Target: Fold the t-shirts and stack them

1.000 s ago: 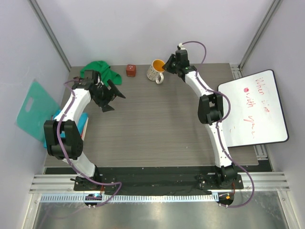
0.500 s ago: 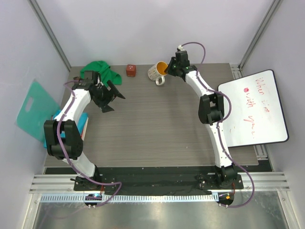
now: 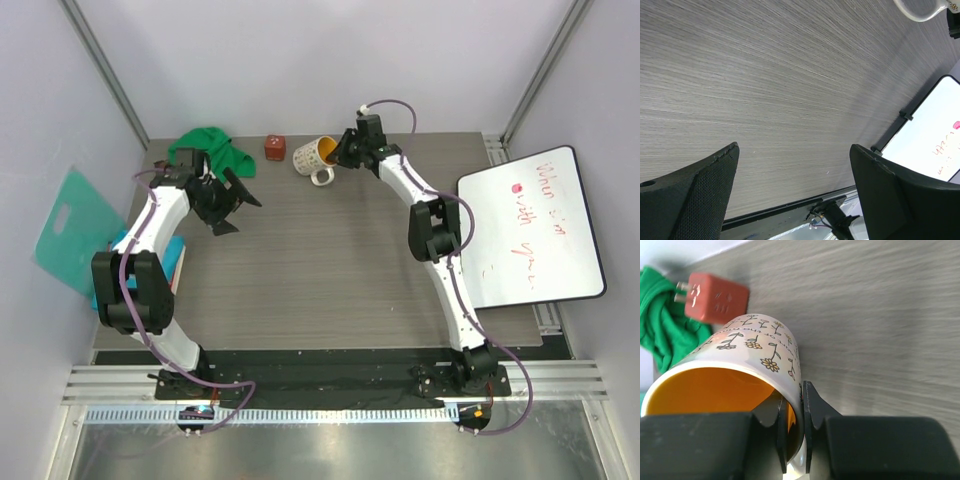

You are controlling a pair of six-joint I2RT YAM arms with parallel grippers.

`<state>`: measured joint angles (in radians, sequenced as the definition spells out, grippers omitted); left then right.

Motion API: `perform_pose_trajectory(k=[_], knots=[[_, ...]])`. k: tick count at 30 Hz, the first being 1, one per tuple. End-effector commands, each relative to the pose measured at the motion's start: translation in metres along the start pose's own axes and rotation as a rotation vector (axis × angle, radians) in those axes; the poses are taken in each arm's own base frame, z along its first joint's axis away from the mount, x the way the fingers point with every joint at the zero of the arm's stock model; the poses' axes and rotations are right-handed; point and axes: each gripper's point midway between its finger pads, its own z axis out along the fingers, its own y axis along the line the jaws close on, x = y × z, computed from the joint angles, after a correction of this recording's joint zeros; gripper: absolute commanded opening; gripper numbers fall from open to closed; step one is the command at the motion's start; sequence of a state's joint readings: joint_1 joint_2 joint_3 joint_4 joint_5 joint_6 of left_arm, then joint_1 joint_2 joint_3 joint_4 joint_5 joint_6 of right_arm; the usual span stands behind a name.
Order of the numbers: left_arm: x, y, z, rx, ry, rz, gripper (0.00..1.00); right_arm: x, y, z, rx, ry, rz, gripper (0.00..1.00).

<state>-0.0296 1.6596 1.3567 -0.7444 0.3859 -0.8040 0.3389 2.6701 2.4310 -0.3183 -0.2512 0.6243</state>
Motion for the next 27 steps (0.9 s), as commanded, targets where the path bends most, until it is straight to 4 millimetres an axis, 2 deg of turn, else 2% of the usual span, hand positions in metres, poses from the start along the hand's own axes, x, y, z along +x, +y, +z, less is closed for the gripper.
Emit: perform_pose_trajectory(k=[1,6,12,13,15,16,18,19,20,22,23,27], knots=[[-0.004,-0.006,-0.003,0.03,-0.009,0.009,0.91,0.024,0.009,0.002,0.004,0.055,-0.046,0.01],[-0.004,-0.005,-0.003,0.029,-0.008,0.009,0.91,0.016,0.01,-0.005,0.024,0.028,-0.067,0.01],[-0.003,-0.004,-0.003,0.028,-0.008,0.011,0.91,-0.012,0.006,-0.029,0.076,-0.024,-0.1,0.01],[-0.002,-0.005,-0.003,0.029,-0.006,0.012,0.91,-0.019,-0.005,-0.034,0.114,-0.033,-0.098,0.01],[-0.002,-0.004,-0.003,0.03,-0.004,0.01,0.91,-0.035,-0.008,-0.047,0.136,-0.055,-0.116,0.01],[-0.002,-0.004,-0.002,0.032,-0.001,0.01,0.91,-0.044,-0.02,-0.056,0.167,-0.056,-0.108,0.01],[-0.002,-0.004,-0.001,0.033,0.003,0.009,0.91,-0.062,-0.028,-0.071,0.209,-0.086,-0.147,0.01],[-0.002,-0.004,-0.001,0.032,0.003,0.007,0.91,-0.065,-0.035,-0.077,0.24,-0.081,-0.158,0.01],[-0.001,-0.004,0.0,0.031,0.007,0.006,0.91,-0.077,-0.045,-0.086,0.281,-0.105,-0.165,0.01],[-0.001,-0.003,0.0,0.031,0.011,0.005,0.91,-0.08,-0.058,-0.096,0.33,-0.087,-0.171,0.01],[-0.001,-0.003,0.001,0.033,0.012,0.003,0.91,-0.091,-0.063,-0.104,0.339,-0.101,-0.164,0.01],[0.0,-0.002,0.001,0.03,0.011,-0.003,0.91,-0.11,-0.087,-0.126,0.434,-0.131,-0.16,0.01]])
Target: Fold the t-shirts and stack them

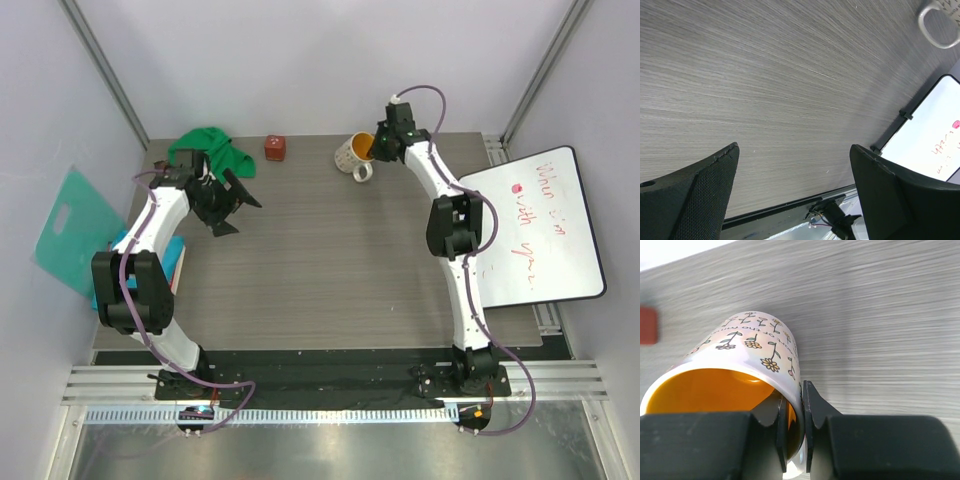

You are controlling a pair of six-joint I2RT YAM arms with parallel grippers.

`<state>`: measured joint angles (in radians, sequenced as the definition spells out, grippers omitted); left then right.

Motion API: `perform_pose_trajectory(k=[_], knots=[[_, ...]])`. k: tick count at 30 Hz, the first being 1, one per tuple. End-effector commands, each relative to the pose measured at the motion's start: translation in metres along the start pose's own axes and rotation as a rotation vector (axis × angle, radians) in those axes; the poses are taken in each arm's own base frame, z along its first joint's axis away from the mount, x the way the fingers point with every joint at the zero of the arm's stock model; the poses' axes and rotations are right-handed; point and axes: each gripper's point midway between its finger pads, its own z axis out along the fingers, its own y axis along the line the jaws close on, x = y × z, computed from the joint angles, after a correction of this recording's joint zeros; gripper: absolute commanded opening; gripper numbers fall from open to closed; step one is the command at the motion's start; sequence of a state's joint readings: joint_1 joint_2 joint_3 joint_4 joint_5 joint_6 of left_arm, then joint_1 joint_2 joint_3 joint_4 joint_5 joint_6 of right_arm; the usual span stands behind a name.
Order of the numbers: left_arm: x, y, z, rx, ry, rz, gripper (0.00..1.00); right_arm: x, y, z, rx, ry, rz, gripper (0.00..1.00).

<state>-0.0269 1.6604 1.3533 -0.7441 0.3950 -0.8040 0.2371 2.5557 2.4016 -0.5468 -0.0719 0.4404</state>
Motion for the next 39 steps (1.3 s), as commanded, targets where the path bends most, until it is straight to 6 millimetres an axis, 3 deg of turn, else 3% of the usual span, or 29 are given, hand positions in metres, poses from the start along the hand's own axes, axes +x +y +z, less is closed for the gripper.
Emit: perform_pose_trajectory(k=[1,6,10,20,29,34,35,37,39], knots=[[-0.001,-0.002,0.0,0.027,0.003,0.001,0.91,-0.064,-0.039,-0.06,0.159,-0.112,-0.043,0.01],[0.0,-0.001,-0.001,0.023,0.001,-0.003,0.91,-0.094,-0.057,-0.082,0.187,-0.159,-0.034,0.01],[0.001,-0.001,-0.001,0.022,0.0,-0.006,0.91,-0.116,-0.086,-0.102,0.227,-0.195,-0.004,0.01],[0.004,0.002,0.0,0.019,0.009,-0.013,0.91,-0.142,-0.125,-0.125,0.337,-0.266,0.008,0.01],[0.004,0.002,-0.002,0.015,0.004,-0.008,0.91,-0.175,-0.132,-0.153,0.426,-0.402,0.008,0.01],[0.004,0.003,-0.002,0.013,-0.003,-0.008,0.91,-0.179,-0.134,-0.154,0.435,-0.416,0.004,0.01],[0.004,0.002,-0.002,0.015,-0.001,-0.007,0.91,-0.178,-0.134,-0.153,0.432,-0.416,0.005,0.02],[0.004,0.003,-0.002,0.014,0.0,-0.01,0.91,-0.176,-0.136,-0.151,0.432,-0.408,0.005,0.14],[0.006,0.004,-0.002,0.012,0.002,-0.008,0.91,-0.172,-0.139,-0.147,0.435,-0.394,0.006,0.15]])
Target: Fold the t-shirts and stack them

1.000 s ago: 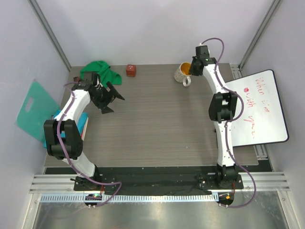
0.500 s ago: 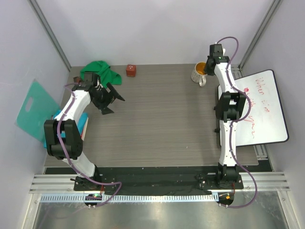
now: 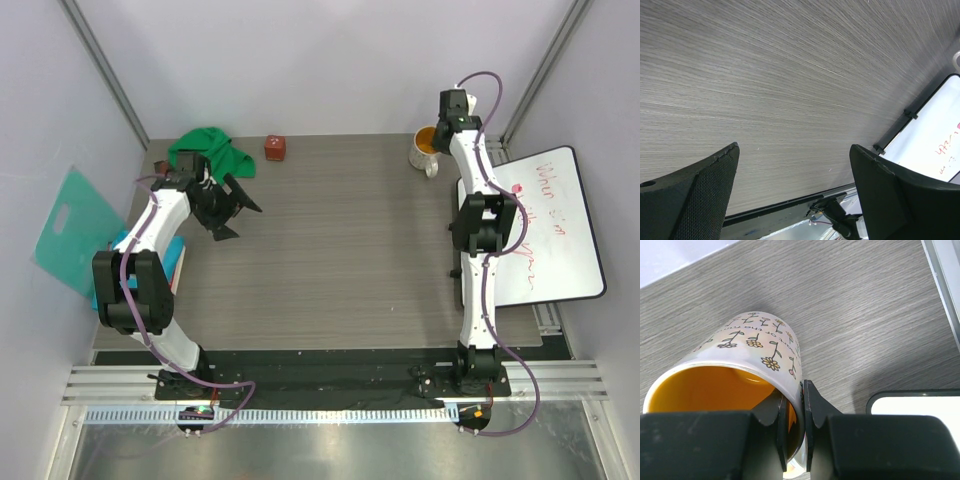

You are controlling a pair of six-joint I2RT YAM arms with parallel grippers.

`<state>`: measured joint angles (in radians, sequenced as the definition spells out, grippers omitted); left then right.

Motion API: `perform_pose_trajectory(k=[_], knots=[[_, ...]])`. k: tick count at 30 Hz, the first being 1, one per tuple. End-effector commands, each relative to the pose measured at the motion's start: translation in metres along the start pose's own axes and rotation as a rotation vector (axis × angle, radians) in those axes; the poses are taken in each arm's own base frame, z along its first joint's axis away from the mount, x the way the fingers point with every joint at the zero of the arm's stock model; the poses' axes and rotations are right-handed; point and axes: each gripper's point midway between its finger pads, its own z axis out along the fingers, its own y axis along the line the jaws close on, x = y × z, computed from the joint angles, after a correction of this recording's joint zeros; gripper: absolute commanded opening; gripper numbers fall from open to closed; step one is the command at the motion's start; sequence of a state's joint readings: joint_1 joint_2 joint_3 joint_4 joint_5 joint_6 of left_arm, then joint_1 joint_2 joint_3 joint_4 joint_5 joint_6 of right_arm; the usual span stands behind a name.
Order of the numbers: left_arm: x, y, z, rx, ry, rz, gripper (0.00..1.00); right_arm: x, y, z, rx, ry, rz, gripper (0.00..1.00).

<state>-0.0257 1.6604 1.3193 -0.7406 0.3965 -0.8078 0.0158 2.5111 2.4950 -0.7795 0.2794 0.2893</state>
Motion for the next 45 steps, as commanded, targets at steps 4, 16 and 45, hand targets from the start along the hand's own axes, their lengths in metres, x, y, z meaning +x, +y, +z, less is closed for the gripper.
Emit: perform_pose_trajectory(k=[4,16,45], knots=[[-0.001,-0.005,-0.009,0.03,-0.022,0.009,0.91,-0.091,0.008,-0.063,-0.076,-0.252,0.091,0.16],[0.0,-0.004,-0.009,0.026,-0.024,0.006,0.91,-0.083,0.002,-0.052,-0.032,-0.244,0.08,0.42],[-0.15,-0.063,0.07,0.065,-0.289,-0.008,0.91,0.027,0.119,-0.194,-0.585,-0.032,0.134,0.51]])
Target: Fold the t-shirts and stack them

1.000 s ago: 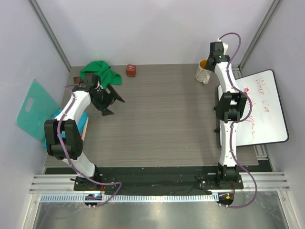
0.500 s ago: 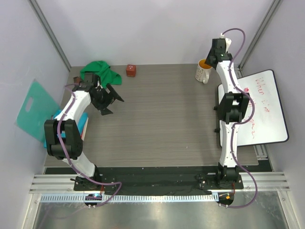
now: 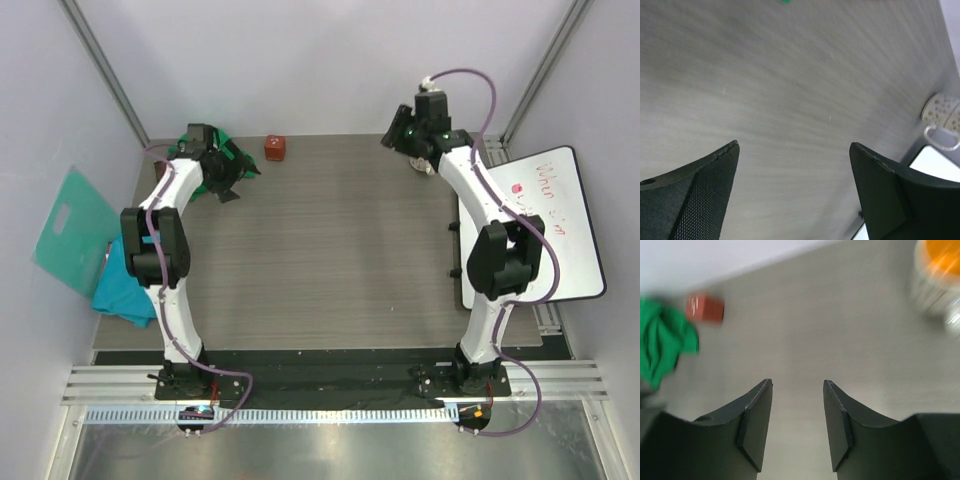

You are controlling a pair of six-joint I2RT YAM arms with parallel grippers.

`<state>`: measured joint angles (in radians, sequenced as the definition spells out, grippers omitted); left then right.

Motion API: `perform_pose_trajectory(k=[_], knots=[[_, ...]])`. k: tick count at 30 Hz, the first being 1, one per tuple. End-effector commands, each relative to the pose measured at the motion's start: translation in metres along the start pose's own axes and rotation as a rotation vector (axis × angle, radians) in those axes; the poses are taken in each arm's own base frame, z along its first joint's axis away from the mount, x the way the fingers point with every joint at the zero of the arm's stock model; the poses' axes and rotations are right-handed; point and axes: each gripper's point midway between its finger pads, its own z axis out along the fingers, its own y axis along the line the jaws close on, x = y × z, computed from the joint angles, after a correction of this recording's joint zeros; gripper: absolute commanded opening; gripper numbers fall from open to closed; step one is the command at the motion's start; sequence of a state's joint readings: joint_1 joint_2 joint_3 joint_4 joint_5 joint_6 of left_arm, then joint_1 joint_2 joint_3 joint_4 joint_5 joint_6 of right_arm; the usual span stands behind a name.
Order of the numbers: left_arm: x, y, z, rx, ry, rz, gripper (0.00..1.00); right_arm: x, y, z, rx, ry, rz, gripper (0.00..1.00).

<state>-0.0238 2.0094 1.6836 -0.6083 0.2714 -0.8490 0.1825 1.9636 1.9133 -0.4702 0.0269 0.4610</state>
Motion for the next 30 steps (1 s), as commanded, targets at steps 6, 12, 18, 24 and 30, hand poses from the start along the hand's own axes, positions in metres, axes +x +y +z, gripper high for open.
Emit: perform_pose_trajectory(k=[6,12,18,24,30], knots=[[-0.082,-0.06,0.069,0.163,-0.155,-0.055,0.9,0.076,-0.002,-0.054,-0.109,0.167,0.03,0.51],[-0.128,-0.089,0.101,0.29,-0.318,-0.13,0.87,0.101,-0.007,-0.076,-0.126,0.243,0.041,0.51],[-0.153,-0.129,0.113,0.458,-0.397,-0.165,0.87,0.121,-0.014,-0.093,-0.118,0.301,0.038,0.51],[-0.116,-0.135,0.154,0.461,-0.352,-0.186,0.86,0.132,-0.024,-0.096,-0.087,0.346,0.031,0.51],[-0.076,-0.124,0.187,0.41,-0.297,-0.165,0.84,0.137,-0.033,-0.099,-0.065,0.361,0.037,0.51]])
